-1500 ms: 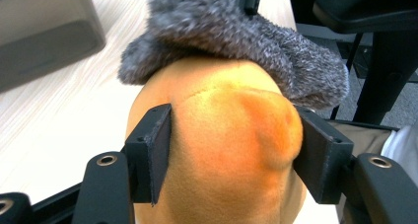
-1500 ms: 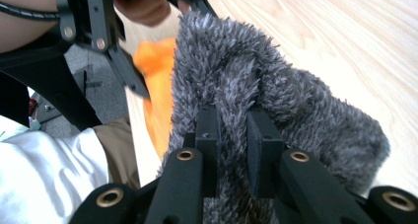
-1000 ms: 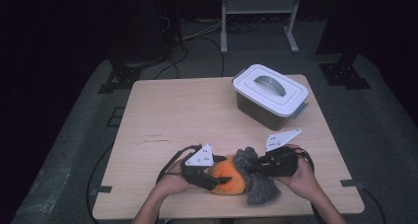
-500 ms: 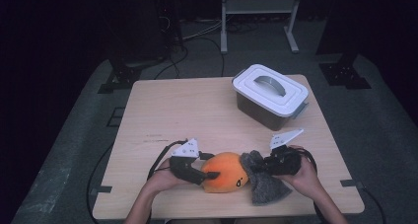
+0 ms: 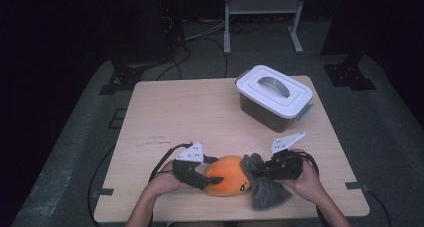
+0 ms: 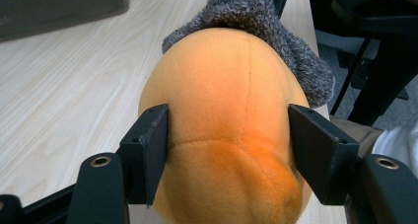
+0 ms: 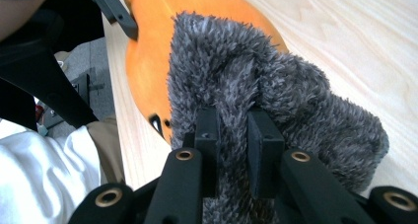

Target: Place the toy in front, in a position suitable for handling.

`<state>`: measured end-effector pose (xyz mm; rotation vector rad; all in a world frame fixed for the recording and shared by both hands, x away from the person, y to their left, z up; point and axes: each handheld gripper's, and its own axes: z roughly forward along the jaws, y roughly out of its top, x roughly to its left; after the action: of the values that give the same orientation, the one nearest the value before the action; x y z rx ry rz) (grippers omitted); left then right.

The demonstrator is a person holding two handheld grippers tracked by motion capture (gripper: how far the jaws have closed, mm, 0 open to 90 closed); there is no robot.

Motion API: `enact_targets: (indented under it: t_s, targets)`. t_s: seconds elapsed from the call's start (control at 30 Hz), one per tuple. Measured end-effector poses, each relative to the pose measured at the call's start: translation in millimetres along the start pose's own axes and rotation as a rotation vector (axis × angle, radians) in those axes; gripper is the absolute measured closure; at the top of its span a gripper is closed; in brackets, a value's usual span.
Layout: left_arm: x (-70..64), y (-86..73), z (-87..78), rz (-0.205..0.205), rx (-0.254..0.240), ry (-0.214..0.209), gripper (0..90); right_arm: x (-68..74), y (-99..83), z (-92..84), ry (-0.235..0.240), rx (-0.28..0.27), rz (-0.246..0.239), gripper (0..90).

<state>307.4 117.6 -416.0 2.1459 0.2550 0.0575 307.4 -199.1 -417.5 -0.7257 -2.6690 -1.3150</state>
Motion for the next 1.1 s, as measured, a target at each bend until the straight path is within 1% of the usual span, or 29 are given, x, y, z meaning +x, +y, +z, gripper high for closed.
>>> enact_targets:
  t_s: [0.03, 0.13, 0.2, 0.23, 0.27, 0.3, 0.33, 0.4, 0.43, 0.53, 0.67, 0.73, 0.77, 0.8, 0.83, 0.87, 0.93, 0.97, 1.03, 1.07, 1.1]
  targets:
    - [0.8, -0.9, -0.5, -0.004, -0.003, -0.003, 34.6, -1.3, -1.4, 0.1, 0.001, 0.005, 0.005, 76.9]
    - [3.4, -3.1, -3.1, -0.017, 0.0, -0.003, 34.5, -5.2, -5.3, 1.0, -0.014, 0.028, 0.017, 76.7]
    - [4.7, -4.7, -4.7, -0.023, -0.002, -0.005, 34.5, -7.3, -6.7, 0.9, -0.013, 0.031, 0.025, 76.6]
    - [5.5, -5.3, -5.5, -0.026, -0.002, -0.002, 34.3, -7.4, -5.0, -1.5, -0.015, 0.015, 0.025, 76.6]
    - [6.2, -6.0, -6.0, -0.034, -0.002, -0.003, 34.3, -7.4, -5.0, -1.5, -0.015, 0.015, 0.025, 76.6]
    - [6.6, -6.8, -6.2, -0.04, -0.007, -0.005, 34.3, -6.1, -3.2, -3.1, -0.014, 0.001, 0.028, 76.5]
    - [7.6, -7.3, -6.7, -0.037, -0.006, -0.005, 34.2, -4.7, -1.2, -4.5, -0.015, -0.012, 0.025, 76.5]
    - [8.2, -7.7, -6.4, -0.042, -0.009, -0.003, 34.2, -1.9, 2.3, -5.8, -0.002, -0.041, 0.016, 76.4]
    - [8.3, -7.7, -6.5, -0.042, -0.008, -0.003, 33.9, 0.8, 4.2, -4.4, 0.011, -0.047, 0.012, 76.3]
    - [9.1, -8.5, -7.5, -0.045, -0.006, -0.002, 33.8, 1.6, 3.2, -0.5, 0.007, -0.034, 0.006, 76.3]
    - [10.7, -9.8, -8.2, -0.057, -0.008, -0.006, 33.8, -2.3, -1.3, 2.1, 0.009, -0.02, 0.024, 76.2]
    - [9.8, -9.0, -7.1, -0.057, -0.008, -0.006, 33.9, -4.4, -2.6, 1.3, 0.014, -0.025, 0.034, 76.2]
    - [9.1, -8.3, -6.7, -0.055, -0.006, -0.005, 33.9, -3.0, -0.2, -1.1, 0.007, -0.039, 0.027, 76.1]
    - [8.2, -7.3, -6.4, -0.046, -0.001, -0.006, 33.9, -3.0, -0.2, -1.1, 0.007, -0.039, 0.027, 76.1]
    - [6.8, -6.3, -5.5, -0.037, -0.001, -0.009, 33.9, -0.9, 3.8, -4.5, 0.024, -0.076, 0.026, 76.1]
    - [5.5, -5.1, -4.6, -0.027, 0.003, -0.01, 33.9, -0.9, 3.8, -4.5, 0.024, -0.076, 0.026, 76.1]
    - [2.4, -2.6, -2.2, -0.013, 0.005, -0.012, 33.8, 1.9, 7.7, -7.0, 0.032, -0.1, 0.02, 76.1]
    - [0.8, -1.4, -1.2, -0.008, 0.007, -0.013, 33.8, 2.8, 8.6, -6.5, 0.036, -0.103, 0.017, 76.0]
    - [-1.9, 1.0, 1.0, 0.002, 0.011, -0.012, 33.0, 4.1, 7.9, -0.7, 0.031, -0.07, 0.011, 75.6]
    - [-3.2, 2.8, 1.7, 0.008, 0.022, -0.01, 28.7, 4.3, 5.3, 4.1, 0.034, -0.057, 0.014, 75.7]
    - [-4.5, 4.8, 2.6, 0.013, 0.027, 0.002, 28.7, 4.3, 5.3, 4.1, 0.034, -0.057, 0.014, 75.7]
